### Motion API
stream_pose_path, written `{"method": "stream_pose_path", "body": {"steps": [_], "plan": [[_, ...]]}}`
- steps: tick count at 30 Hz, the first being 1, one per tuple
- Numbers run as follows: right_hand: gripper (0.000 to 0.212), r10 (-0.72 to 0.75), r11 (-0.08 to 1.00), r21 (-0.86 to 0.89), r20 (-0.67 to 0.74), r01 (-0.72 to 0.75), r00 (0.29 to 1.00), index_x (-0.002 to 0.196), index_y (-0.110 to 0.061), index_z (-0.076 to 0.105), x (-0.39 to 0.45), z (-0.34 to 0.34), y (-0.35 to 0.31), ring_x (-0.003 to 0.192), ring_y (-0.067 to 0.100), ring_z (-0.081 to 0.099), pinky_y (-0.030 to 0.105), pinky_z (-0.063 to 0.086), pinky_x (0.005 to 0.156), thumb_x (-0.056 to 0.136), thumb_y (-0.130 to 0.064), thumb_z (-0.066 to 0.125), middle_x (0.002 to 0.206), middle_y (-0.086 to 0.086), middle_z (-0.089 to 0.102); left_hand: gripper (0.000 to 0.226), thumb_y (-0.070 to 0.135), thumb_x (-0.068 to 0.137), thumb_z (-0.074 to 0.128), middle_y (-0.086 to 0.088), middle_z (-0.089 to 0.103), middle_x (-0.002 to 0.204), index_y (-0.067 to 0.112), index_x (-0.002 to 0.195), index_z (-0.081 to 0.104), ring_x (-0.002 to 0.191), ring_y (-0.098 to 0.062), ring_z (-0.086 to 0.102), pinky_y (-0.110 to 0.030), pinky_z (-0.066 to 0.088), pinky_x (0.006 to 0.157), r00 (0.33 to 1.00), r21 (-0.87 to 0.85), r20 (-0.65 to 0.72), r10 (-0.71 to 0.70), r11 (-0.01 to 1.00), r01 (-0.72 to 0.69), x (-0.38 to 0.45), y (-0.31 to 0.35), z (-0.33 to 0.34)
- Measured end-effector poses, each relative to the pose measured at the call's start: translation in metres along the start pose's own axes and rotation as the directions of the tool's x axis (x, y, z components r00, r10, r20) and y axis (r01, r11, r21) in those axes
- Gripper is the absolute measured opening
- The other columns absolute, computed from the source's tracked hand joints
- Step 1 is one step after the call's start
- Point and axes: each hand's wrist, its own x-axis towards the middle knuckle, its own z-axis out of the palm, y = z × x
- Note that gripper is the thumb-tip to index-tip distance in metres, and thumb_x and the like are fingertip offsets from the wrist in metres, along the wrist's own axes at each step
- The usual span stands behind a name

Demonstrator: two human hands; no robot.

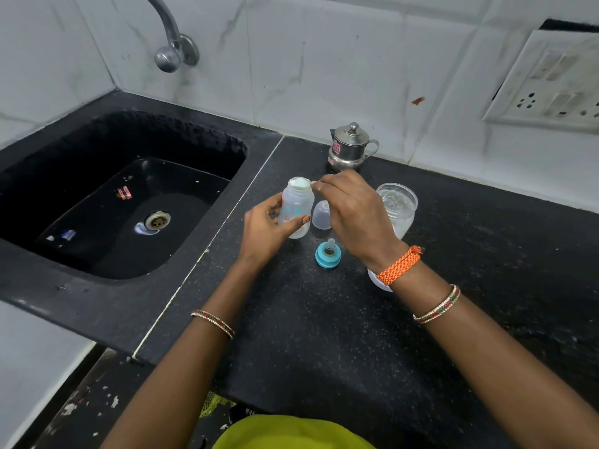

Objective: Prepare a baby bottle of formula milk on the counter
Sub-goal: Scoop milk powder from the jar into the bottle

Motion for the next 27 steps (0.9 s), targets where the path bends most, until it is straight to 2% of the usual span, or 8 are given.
{"method": "stream_pose_path", "body": {"steps": [4,7,11,14,18,23,25,27], "plan": [[0.039,0.001,1.000,-0.014,0.050,0.000,0.999,0.100,0.005,0.069,-0.003,0.006,0.001,0.084,0.033,0.066,0.040,0.059,0.061,0.064,0.019,0.071,0.093,0.018,0.071,0.059,0.029,0.069,0.082,0.008,0.067,0.108,0.017,0.123,0.061,0.098,-0.002,0.064,-0.018,0.051,0.086,1.000,0.020,0.003,-0.016,1.000,0.016,0.000,-0.008,0.000],[0.039,0.033,0.999,0.004,0.100,-0.033,0.994,0.105,0.004,0.068,-0.004,0.012,0.002,0.089,0.033,0.064,0.044,0.058,0.064,0.069,0.019,0.066,0.097,0.017,0.071,0.059,0.028,0.070,0.082,0.004,0.068,0.113,0.015,0.123,0.060,0.100,-0.002,0.063,-0.019,0.051,0.089,0.998,0.036,0.030,-0.048,0.998,0.047,-0.002,-0.017,0.001],[0.038,0.091,0.994,0.051,0.044,-0.093,0.995,0.103,0.003,0.070,-0.008,0.017,0.001,0.086,0.031,0.066,0.040,0.058,0.066,0.068,0.018,0.068,0.095,0.015,0.072,0.058,0.019,0.070,0.083,0.003,0.067,0.113,0.014,0.123,0.059,0.100,0.007,0.060,-0.011,0.048,0.088,0.997,-0.034,0.041,-0.060,0.998,0.061,-0.008,-0.029,0.001],[0.035,0.090,0.994,0.055,0.084,-0.094,0.992,0.104,0.003,0.069,-0.008,0.019,-0.001,0.088,0.032,0.065,0.045,0.058,0.065,0.070,0.015,0.067,0.096,0.016,0.072,0.057,0.018,0.071,0.082,0.001,0.067,0.115,0.014,0.123,0.059,0.103,0.001,0.062,-0.014,0.048,0.090,0.997,-0.068,0.045,-0.063,0.996,0.066,-0.009,-0.032,0.002],[0.036,0.063,0.997,0.024,0.132,-0.066,0.989,0.106,0.003,0.067,-0.005,0.018,0.000,0.093,0.033,0.062,0.045,0.057,0.066,0.072,0.015,0.064,0.100,0.017,0.070,0.056,0.020,0.072,0.081,0.006,0.066,0.113,0.014,0.123,0.058,0.099,0.014,0.059,-0.005,0.044,0.084,0.998,-0.054,0.057,-0.041,0.998,0.044,-0.007,-0.033,0.002],[0.039,0.100,0.995,-0.029,0.170,-0.096,0.980,0.118,-0.002,0.063,-0.001,0.021,0.003,0.103,0.029,0.057,0.044,0.055,0.074,0.081,0.010,0.059,0.111,0.013,0.067,0.054,0.023,0.072,0.081,0.012,0.064,0.109,0.018,0.121,0.057,0.097,0.017,0.057,-0.002,0.043,0.080,0.997,-0.048,0.072,-0.027,0.998,0.030,-0.006,-0.035,0.001],[0.040,0.115,0.993,-0.031,0.166,-0.112,0.979,0.120,-0.004,0.062,0.000,0.022,0.005,0.105,0.028,0.056,0.043,0.054,0.078,0.083,0.009,0.057,0.112,0.011,0.067,0.055,0.024,0.073,0.080,0.010,0.064,0.112,0.018,0.122,0.057,0.099,0.012,0.058,-0.006,0.045,0.084,0.996,-0.048,0.081,-0.038,0.998,0.042,-0.006,-0.036,0.001],[0.037,0.154,0.988,0.017,0.066,-0.156,0.986,0.114,-0.003,0.067,0.001,0.020,0.007,0.100,0.028,0.059,0.042,0.053,0.080,0.081,0.011,0.056,0.108,0.012,0.070,0.057,0.024,0.073,0.080,0.007,0.064,0.117,0.017,0.124,0.055,0.103,0.004,0.059,-0.017,0.047,0.094,0.994,-0.037,0.094,-0.059,0.997,0.063,-0.005,-0.036,0.000]]}}
